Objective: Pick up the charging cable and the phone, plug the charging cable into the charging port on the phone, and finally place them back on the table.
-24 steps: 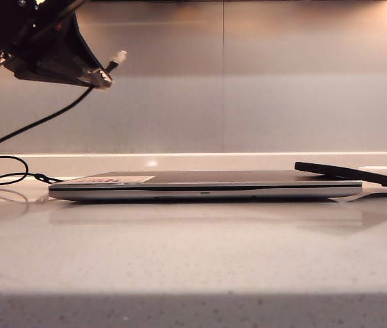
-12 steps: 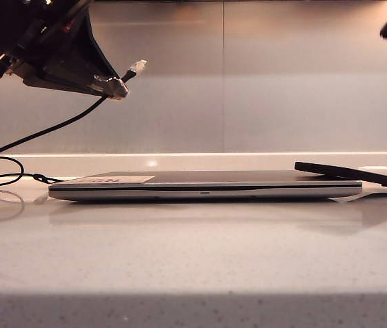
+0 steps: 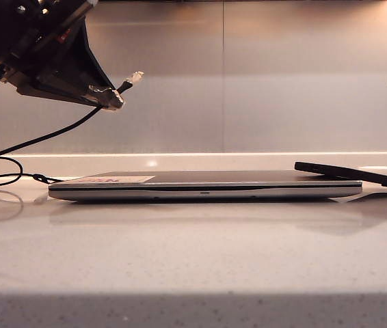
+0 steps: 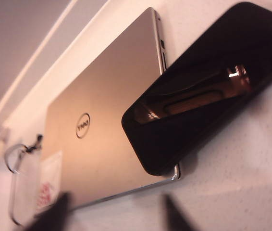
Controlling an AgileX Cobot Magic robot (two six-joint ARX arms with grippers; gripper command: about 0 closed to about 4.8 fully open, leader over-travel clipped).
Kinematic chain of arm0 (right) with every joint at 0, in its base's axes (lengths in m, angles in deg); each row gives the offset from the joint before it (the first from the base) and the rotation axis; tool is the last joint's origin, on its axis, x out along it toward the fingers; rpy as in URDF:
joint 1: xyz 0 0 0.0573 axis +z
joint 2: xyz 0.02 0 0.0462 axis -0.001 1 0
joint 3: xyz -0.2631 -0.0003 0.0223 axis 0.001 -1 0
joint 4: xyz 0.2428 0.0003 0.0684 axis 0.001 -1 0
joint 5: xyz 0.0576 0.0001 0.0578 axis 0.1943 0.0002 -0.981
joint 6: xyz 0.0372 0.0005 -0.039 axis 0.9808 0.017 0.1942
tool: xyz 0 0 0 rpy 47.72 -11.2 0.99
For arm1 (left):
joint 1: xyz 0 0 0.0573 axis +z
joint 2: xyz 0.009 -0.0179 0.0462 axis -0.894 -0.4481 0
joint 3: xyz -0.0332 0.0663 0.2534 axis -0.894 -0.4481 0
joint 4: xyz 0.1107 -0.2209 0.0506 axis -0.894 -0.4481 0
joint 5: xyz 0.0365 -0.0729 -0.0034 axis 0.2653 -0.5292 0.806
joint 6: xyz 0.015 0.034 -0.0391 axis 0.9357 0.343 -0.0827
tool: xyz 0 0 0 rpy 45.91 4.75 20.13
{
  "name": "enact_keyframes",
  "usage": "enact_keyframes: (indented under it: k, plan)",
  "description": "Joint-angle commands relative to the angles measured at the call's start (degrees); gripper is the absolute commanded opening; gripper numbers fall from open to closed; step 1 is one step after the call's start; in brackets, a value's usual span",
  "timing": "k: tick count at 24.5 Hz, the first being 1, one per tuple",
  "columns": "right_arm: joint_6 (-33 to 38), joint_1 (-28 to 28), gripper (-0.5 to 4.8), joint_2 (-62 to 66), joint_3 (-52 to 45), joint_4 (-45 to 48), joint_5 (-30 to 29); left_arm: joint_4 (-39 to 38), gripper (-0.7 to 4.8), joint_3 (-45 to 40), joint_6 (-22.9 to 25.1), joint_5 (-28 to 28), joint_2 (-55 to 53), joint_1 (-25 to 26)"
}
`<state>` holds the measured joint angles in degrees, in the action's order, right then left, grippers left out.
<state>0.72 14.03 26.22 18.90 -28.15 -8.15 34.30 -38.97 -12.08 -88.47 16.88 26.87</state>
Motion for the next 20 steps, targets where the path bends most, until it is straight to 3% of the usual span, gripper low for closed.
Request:
enact_keyframes:
  k: [1,9,20]
  plan:
    - [8.98,-1.7,3.82,0.48,-0.09,0.66,0.44,0.61,-0.07,0.07,0.24,-0.24,0.15,-0.07]
    - [14.43,-8.13,3.81,7.63,-0.07,2.69,-3.45,0.7,-0.07,0.07,0.24,-0.24,0.15,-0.07]
    - [14.45,-8.72,3.78,21.16,-0.07,14.58,-7.08,0.72,-0.07,0.07,0.24,-0.24,0.15,-0.07]
